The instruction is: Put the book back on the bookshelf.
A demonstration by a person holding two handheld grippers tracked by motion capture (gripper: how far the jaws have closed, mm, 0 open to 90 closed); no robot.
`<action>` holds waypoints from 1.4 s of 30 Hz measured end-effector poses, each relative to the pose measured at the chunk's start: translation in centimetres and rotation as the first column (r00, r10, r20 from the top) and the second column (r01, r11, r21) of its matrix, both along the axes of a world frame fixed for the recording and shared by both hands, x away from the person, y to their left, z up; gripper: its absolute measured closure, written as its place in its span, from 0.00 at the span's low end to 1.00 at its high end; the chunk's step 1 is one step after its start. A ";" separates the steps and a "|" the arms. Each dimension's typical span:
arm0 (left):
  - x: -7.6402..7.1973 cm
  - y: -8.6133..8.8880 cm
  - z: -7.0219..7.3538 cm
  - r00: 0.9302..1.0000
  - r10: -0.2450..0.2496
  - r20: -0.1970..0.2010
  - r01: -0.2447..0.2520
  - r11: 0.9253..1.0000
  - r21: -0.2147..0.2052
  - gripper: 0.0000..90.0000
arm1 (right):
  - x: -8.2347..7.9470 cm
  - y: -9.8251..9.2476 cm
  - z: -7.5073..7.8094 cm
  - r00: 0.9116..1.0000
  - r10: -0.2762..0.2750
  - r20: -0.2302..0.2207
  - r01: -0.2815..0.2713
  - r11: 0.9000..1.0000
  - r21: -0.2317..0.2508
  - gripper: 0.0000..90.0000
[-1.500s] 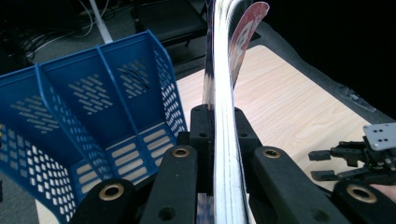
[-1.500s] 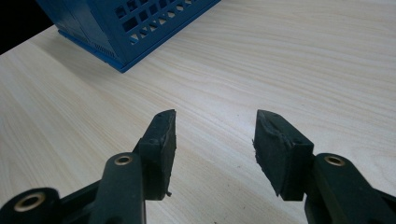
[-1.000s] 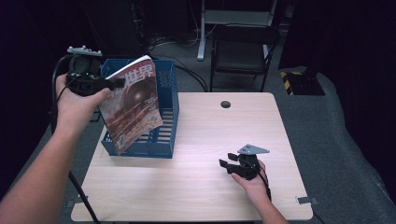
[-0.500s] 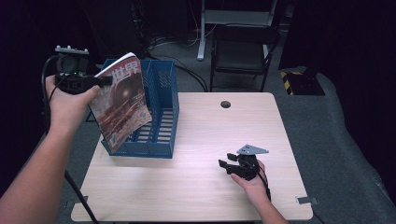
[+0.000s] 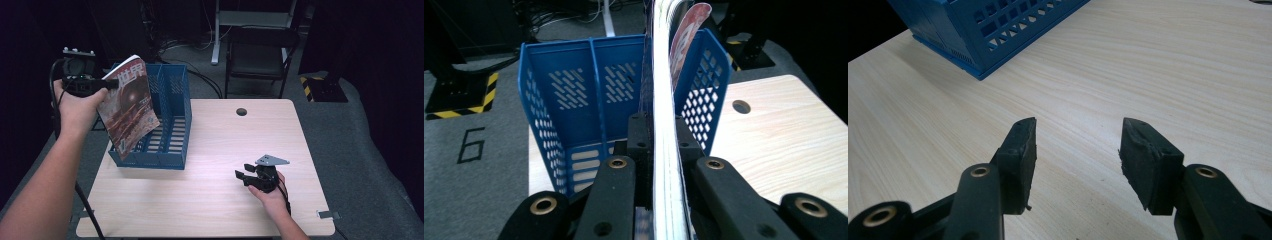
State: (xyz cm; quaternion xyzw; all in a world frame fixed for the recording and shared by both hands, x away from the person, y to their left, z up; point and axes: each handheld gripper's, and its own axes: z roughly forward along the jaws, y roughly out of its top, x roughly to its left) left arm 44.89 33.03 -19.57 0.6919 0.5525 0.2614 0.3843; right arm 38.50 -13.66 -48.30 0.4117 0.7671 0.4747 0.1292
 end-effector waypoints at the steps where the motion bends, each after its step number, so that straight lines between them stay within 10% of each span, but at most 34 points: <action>1: 0.0 0.0 0.0 1.000 0.000 0.000 0.000 1.000 0.000 0.93 | 0.0 0.0 0.0 1.000 0.000 0.000 0.000 1.000 0.000 0.54; 42: 4.8 -1.3 -2.5 0.993 0.110 0.034 -0.108 0.994 -0.035 0.93 | -0.2 -0.2 0.2 1.000 -0.005 -0.002 0.005 1.000 0.020 0.54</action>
